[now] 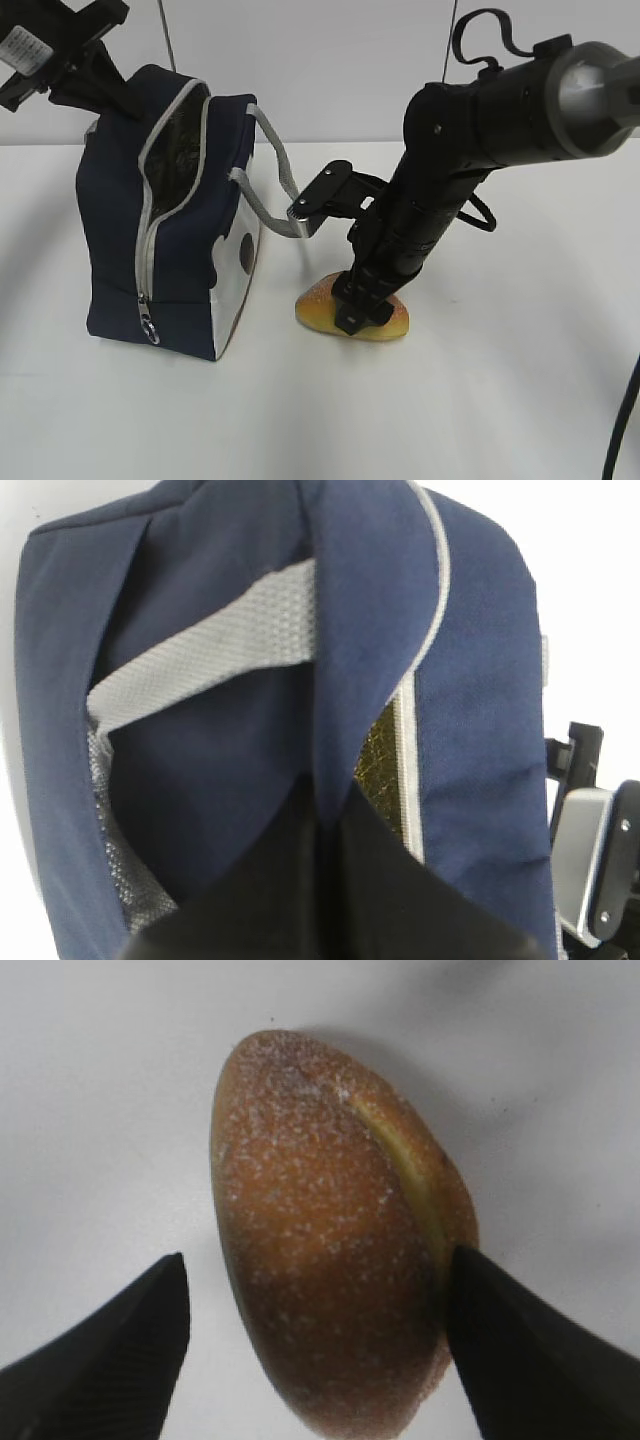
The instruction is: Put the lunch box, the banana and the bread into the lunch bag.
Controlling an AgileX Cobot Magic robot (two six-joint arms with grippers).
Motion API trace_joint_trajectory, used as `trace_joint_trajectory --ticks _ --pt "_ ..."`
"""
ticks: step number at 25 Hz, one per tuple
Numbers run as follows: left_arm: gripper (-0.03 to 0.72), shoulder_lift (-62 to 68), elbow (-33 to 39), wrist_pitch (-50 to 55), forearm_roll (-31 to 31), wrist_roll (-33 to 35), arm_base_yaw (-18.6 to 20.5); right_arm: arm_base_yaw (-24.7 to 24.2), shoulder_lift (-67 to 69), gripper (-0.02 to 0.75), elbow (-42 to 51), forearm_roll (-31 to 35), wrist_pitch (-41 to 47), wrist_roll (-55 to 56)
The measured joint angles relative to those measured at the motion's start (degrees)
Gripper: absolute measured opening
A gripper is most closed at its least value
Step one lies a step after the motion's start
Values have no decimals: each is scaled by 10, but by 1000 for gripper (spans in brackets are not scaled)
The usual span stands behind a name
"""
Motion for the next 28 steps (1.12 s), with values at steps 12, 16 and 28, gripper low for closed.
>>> trace_joint_trajectory --ticks 12,16,28 --pt "-1 0 0 0 0 0 0 -2 12 355 -2 0 -17 -7" --pt "-1 0 0 0 1 0 0 -2 5 352 -2 4 7 -6" --pt "-1 0 0 0 1 0 0 -2 -123 351 -2 -86 129 106"
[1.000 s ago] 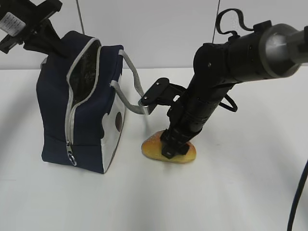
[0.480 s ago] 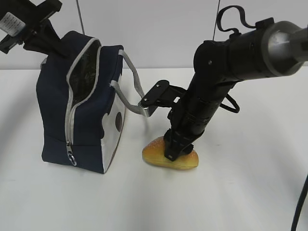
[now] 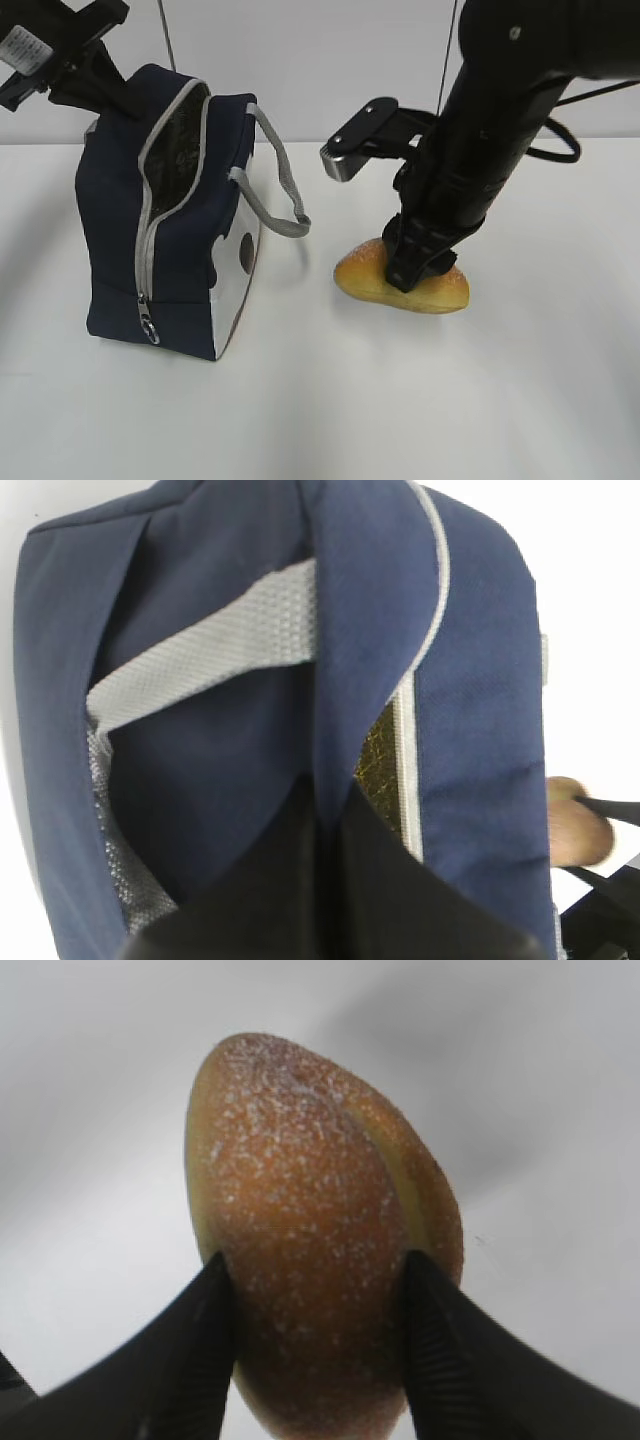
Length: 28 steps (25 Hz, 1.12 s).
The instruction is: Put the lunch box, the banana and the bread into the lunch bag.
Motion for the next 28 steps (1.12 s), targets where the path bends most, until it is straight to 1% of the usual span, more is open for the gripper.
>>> trace_joint_trajectory --ticks 5,8,10,13,20,25,28 --pt "-1 0 0 0 -1 0 0 0 -70 351 -12 -4 26 39" --pt "-1 0 0 0 -3 0 0 0 -94 351 -46 19 31 61" --pt "-1 0 0 0 -5 0 0 0 -98 351 -76 61 33 68" --pt "-1 0 0 0 -5 0 0 0 -98 351 -101 136 10 70" --pt "-1 0 0 0 -8 0 0 1 -86 349 -107 289 -106 71" --pt "-1 0 0 0 -9 0 0 1 -30 349 -107 421 -176 72" --pt "-1 0 0 0 -10 0 0 1 5 349 -112 495 -203 70"
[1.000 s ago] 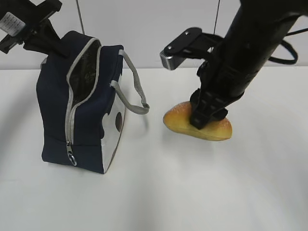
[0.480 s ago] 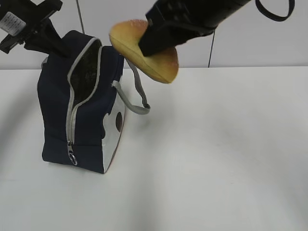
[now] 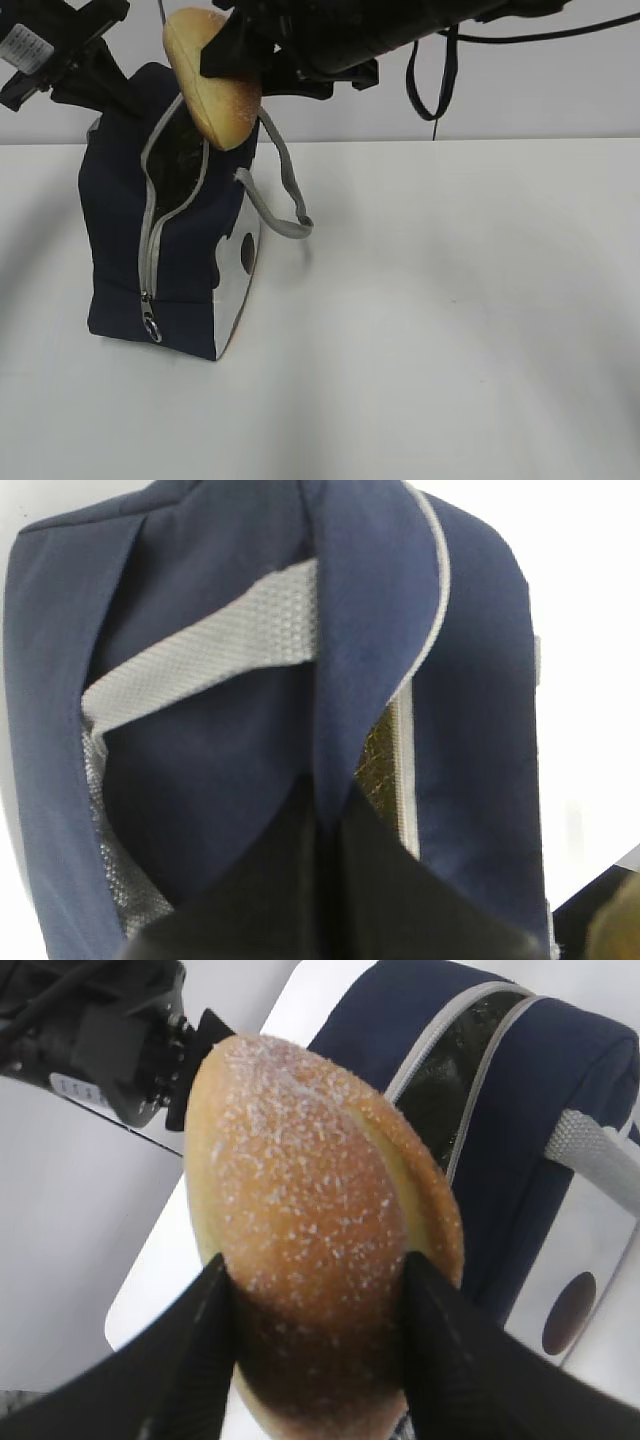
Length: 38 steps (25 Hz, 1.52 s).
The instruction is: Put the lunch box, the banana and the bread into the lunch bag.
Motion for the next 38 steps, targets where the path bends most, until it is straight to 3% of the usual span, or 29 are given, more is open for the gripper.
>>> trace_joint_trajectory --ticks 5,11,15,21,24,32,38 --pt "-1 0 0 0 0 0 0 0 56 348 -39 43 -7 0" --pt "-1 0 0 1 0 0 0 14 115 348 -78 36 -5 0" --pt "-1 0 0 1 0 0 0 16 132 348 -79 -7 -2 15" --pt "-1 0 0 1 -1 0 0 19 145 348 -80 -148 3 95" --pt "-1 0 0 0 -3 0 0 27 151 355 -86 -177 2 111" --pt "-1 0 0 0 -3 0 0 47 192 555 -149 -197 24 115" --pt "-1 0 0 0 -3 0 0 47 192 585 -219 -311 130 130"
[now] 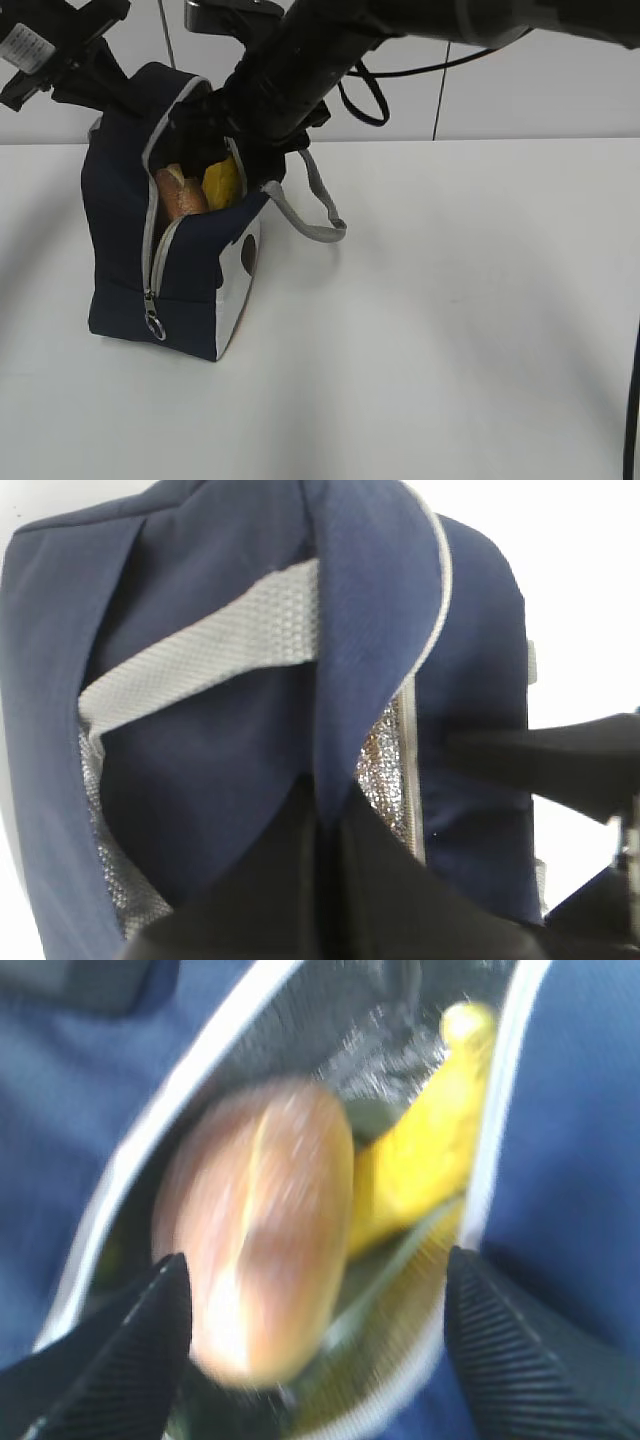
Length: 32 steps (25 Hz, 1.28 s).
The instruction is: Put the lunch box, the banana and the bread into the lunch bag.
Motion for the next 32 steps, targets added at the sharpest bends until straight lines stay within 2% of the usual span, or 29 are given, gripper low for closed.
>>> trace_joint_trajectory --ticks 6,11,19,23,28,32 --pt "-1 0 0 0 0 0 0 0 0 578 -103 -62 140 32" --pt "-1 0 0 0 0 0 0 -13 0 503 -149 -106 217 86" --pt "-1 0 0 0 1 0 0 -67 11 384 -153 -13 229 108" --pt "-1 0 0 0 1 0 0 -67 40 374 -153 41 228 109" --pt "-1 0 0 0 1 0 0 -67 68 356 -153 58 219 112" --pt "-1 0 0 0 1 0 0 -67 72 220 -153 61 209 113"
